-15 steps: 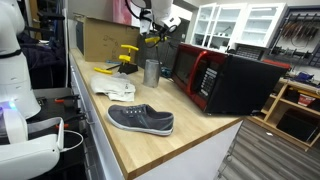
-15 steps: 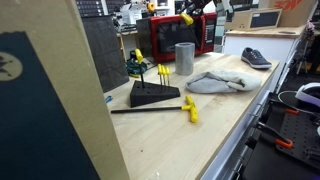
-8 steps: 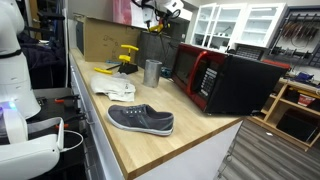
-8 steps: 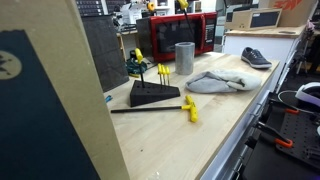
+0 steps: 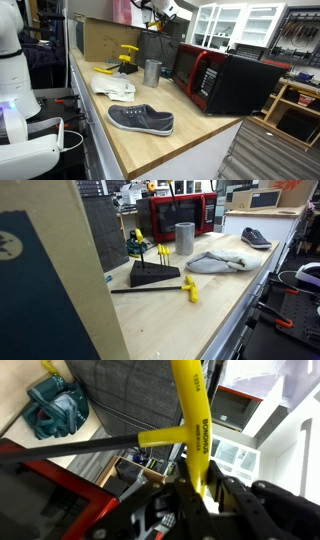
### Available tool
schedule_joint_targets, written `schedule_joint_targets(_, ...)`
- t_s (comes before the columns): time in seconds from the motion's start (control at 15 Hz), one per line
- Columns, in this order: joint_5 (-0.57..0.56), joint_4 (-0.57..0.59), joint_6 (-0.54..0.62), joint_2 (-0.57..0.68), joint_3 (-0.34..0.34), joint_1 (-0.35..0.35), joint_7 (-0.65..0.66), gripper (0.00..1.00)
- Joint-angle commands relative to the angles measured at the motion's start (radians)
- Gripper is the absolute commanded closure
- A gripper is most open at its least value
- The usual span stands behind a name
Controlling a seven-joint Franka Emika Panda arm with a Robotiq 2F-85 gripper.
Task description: Pick up the yellow object on the towel, put it inside the metal tin and then put it on the black platform
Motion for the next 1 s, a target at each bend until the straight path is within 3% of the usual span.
schedule_joint_targets(0.0,0.061,-0.003,-0.049,0.012,-0.001,-0.008,0.008,0.94)
schedule_joint_targets(0.93,0.037,-0.045,-0.195,0.039,-0.02,-0.041,0.098,0.94)
